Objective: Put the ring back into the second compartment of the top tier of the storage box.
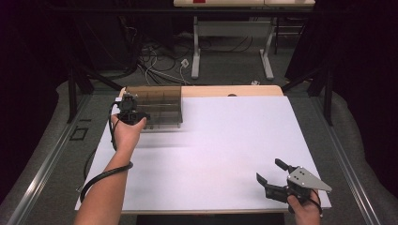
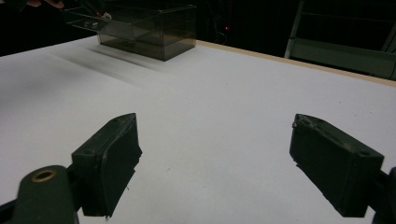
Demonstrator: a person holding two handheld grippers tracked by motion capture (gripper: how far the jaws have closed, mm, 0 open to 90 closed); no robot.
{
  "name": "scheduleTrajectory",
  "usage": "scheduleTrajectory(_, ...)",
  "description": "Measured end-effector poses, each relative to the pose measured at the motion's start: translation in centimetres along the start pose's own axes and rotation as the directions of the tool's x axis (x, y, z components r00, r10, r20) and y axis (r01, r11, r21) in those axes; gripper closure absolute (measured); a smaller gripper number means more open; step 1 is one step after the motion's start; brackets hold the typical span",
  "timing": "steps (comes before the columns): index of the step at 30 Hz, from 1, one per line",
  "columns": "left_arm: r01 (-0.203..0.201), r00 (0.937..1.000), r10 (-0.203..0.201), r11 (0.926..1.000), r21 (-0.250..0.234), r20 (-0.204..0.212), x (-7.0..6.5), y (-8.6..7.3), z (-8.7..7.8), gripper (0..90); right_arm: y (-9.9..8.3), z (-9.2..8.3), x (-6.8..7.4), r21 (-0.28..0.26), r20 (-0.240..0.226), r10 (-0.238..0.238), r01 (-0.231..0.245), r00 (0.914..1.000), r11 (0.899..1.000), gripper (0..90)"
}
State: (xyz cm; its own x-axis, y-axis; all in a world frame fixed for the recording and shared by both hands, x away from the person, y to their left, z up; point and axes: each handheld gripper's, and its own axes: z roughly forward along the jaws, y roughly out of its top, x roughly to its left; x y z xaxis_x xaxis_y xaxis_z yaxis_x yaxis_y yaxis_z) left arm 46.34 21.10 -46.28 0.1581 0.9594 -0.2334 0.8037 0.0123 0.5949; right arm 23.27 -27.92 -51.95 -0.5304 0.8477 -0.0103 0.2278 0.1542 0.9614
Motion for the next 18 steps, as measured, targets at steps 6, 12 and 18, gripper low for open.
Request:
scheduleTrajectory(6,0.005,1.0000,-0.005,1.0000,-0.001,0.003,0.08,-0.03,0.02,69.1,0.02,0.03,-0.01,0.002,-0.005,-0.005,0.005,1.0000,1.000,14.9)
scheduleTrajectory(12,-0.013,0.9999,0.013,0.9998,-0.012,0.006,0.09,-0.03,0.03,65.5,0.04,0.00,0.01,0.005,-0.004,-0.007,0.007,1.0000,1.000,14.9)
scheduleTrajectory(18,-0.027,0.9996,0.027,0.9994,-0.021,0.004,0.05,0.06,-0.01,60.7,0.04,-0.02,0.00,0.004,-0.003,-0.005,0.005,1.0000,1.000,14.9)
